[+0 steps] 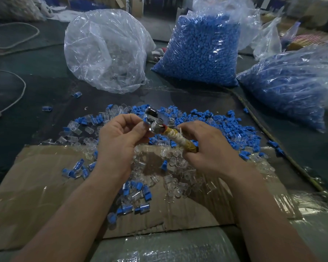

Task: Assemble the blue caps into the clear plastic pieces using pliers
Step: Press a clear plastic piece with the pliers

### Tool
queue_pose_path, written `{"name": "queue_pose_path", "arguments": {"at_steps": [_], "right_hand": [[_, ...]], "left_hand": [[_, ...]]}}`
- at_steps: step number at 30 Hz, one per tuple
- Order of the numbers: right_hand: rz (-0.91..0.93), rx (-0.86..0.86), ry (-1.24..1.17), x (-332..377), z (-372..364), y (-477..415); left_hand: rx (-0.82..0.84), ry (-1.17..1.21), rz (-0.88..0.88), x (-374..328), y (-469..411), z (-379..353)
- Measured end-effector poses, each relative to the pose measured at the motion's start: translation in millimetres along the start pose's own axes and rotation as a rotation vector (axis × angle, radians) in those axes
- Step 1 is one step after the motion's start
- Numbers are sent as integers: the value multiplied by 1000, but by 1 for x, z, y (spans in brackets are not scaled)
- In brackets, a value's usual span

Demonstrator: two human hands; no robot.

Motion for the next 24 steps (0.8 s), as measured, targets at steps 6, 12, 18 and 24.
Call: {"name": "queue_pose_path", "arguments": {"at_steps": [6,12,18,24], "right_hand": [[-5,-7,-54,4,0,-1],[-14,-28,-47,6,1,-1],[3,-56,-7,7,1,-2],[-24,-39,-3,-14,7,0]], "left_hand": [[-22,-37,-21,-2,2,0],[-41,-61,-20,-3,3,2],[-25,-81,9,-5,2,6],[36,-274,66,-14,-2,14]]}}
Point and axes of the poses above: each hand's wrist, its own y-axis away from the middle knuckle, its own z-axis out of the back of the hand, x = y × z, the point moved 8 cm from there along -y, towards the middle knuckle, and after that the axes turned 15 degrees about x, right-handed, at the moved point
